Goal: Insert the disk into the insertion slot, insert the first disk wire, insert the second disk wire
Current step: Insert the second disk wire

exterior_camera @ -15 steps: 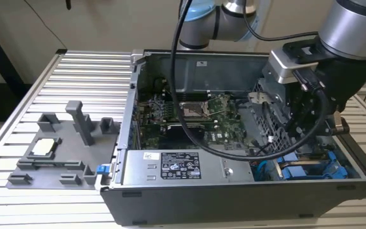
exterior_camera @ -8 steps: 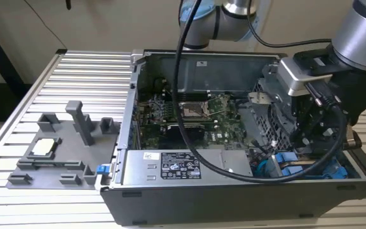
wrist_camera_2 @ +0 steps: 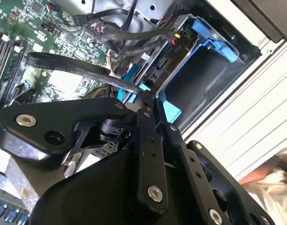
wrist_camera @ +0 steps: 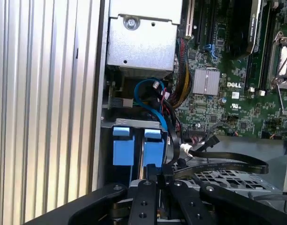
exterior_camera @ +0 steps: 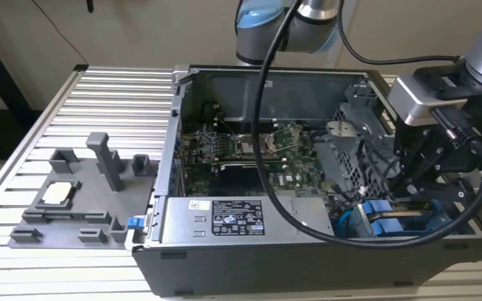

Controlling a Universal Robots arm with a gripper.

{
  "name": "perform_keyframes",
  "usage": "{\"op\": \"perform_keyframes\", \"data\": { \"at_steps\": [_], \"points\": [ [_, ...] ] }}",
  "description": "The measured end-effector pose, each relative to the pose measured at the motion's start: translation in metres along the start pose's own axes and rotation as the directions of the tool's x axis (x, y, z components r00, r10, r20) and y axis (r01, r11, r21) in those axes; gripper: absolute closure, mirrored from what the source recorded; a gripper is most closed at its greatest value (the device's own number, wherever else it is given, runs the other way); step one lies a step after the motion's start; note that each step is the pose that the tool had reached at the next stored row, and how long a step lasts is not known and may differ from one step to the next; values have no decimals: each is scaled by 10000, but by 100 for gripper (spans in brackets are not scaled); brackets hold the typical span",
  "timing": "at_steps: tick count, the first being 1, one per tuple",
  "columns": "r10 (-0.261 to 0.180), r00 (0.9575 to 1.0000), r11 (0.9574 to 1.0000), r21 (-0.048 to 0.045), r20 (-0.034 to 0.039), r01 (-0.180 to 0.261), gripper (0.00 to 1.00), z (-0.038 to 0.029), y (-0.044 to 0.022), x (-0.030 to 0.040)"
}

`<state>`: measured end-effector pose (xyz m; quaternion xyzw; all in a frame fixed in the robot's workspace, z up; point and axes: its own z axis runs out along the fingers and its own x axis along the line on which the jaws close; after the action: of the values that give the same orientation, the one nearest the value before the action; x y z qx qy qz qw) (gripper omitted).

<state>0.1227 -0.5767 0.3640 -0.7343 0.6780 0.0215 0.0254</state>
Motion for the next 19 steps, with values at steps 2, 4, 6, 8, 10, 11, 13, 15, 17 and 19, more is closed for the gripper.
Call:
{"op": "perform_keyframes", "data": {
  "at_steps": [2, 4, 6, 8, 10, 11, 13, 15, 17, 19],
  "points": [
    [13, 10000, 9998, -175, 14, -13, 84, 1, -70, 7],
    [21, 10000, 9995, -311, 25, -20, 84, 1, -141, 18],
    [27, 10000, 9992, -394, 31, -26, 84, 3, -191, 28],
    [28, 10000, 9992, -400, 32, -27, 84, 7, -198, 30],
    [48, 10000, 9992, -400, 32, -46, 84, 15, -198, 31],
    [67, 10000, 9992, -397, 33, -65, 84, 22, -199, 32],
    [110, 9999, 9992, -384, 33, -109, 84, 41, -200, 33],
    [155, 9999, 9992, -374, 31, -154, 84, 61, -200, 34],
    [218, 9998, 9991, -369, 31, -216, 84, 80, -202, 36],
    [230, 9997, 9991, -368, 31, -229, 84, 82, -205, 36]
  ]
}}
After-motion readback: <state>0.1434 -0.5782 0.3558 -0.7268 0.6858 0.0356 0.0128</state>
